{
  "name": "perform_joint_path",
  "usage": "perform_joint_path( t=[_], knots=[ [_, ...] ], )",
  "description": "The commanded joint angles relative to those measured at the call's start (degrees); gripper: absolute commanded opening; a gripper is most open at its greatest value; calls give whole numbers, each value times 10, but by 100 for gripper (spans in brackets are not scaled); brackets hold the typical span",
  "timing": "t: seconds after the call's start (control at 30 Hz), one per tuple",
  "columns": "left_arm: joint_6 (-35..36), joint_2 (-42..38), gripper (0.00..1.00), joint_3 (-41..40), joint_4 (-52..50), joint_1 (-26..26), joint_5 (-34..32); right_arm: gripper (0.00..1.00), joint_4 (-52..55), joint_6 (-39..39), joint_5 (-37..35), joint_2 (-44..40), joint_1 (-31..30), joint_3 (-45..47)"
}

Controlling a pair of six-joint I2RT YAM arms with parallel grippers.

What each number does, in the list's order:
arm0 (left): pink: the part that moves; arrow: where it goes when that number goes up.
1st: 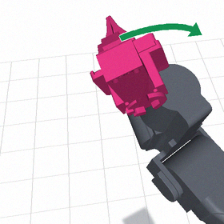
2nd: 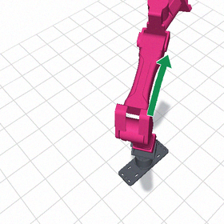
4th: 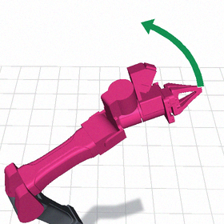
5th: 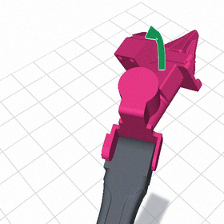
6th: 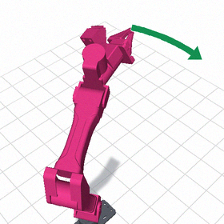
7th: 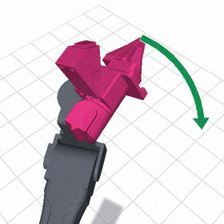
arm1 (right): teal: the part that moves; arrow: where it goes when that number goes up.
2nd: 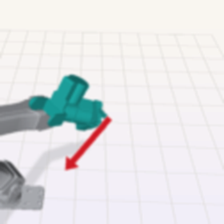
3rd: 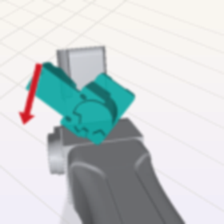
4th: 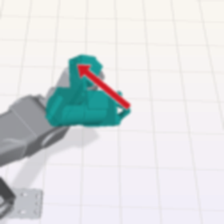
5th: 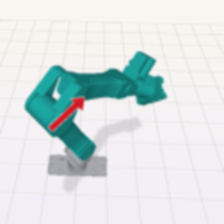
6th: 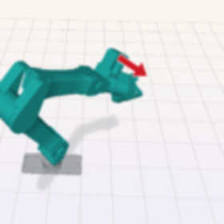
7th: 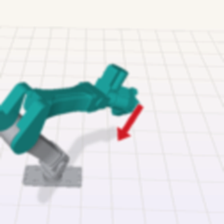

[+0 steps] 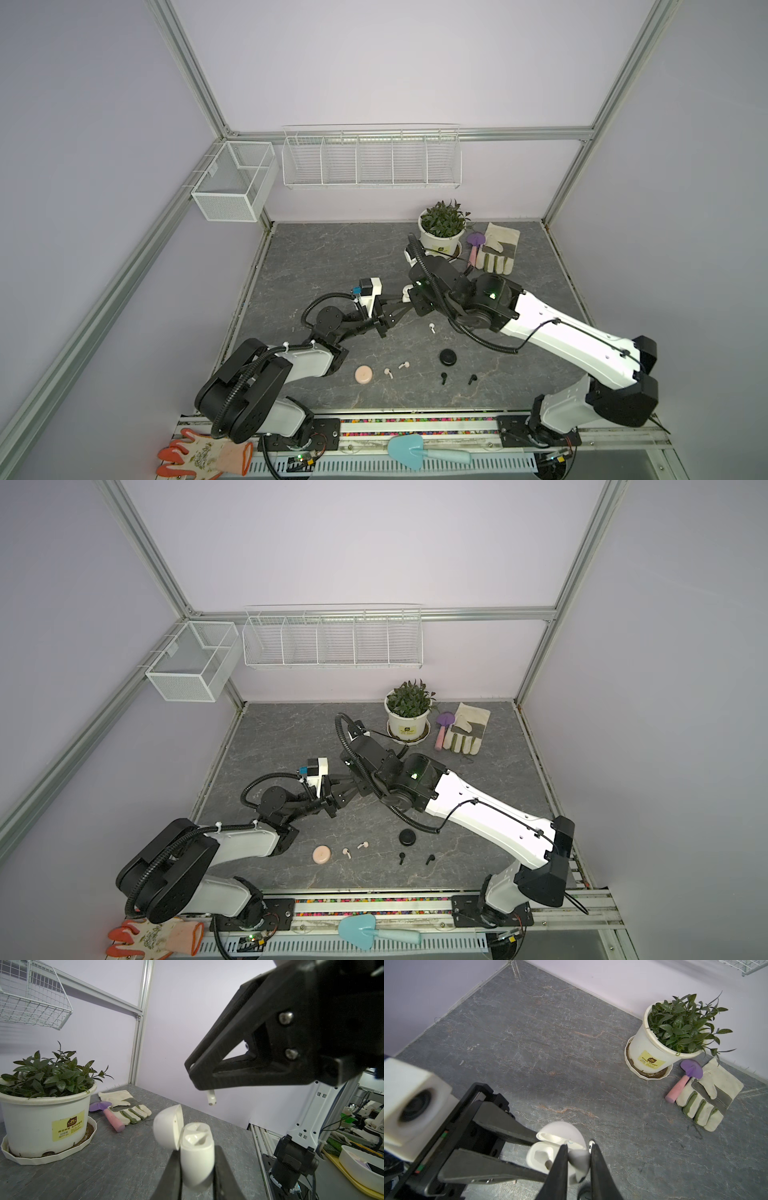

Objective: Insert wireless bluetooth earbuds into charging case
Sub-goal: Insert the wireless bluetooth earbud into the charging case.

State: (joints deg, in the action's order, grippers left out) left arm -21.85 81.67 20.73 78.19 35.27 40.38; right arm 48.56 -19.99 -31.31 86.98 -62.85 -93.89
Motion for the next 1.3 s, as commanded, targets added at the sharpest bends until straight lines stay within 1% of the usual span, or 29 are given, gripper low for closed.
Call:
perform_joint_path(
  t=[0.0, 0.33, 0.8, 1.27],
  knots=[
    [3, -10, 0, 0, 29, 2, 5, 19, -19, -14, 16, 2, -5, -2],
    [3, -21, 0, -6, 29, 2, 2, 18, -33, -24, 31, 11, -6, 9],
    [5, -25, 0, -9, 29, 2, 1, 18, -38, -27, 24, 25, -8, 13],
    [7, -30, 0, -11, 29, 2, 1, 18, -38, -21, -5, 28, -16, 18]
  ],
)
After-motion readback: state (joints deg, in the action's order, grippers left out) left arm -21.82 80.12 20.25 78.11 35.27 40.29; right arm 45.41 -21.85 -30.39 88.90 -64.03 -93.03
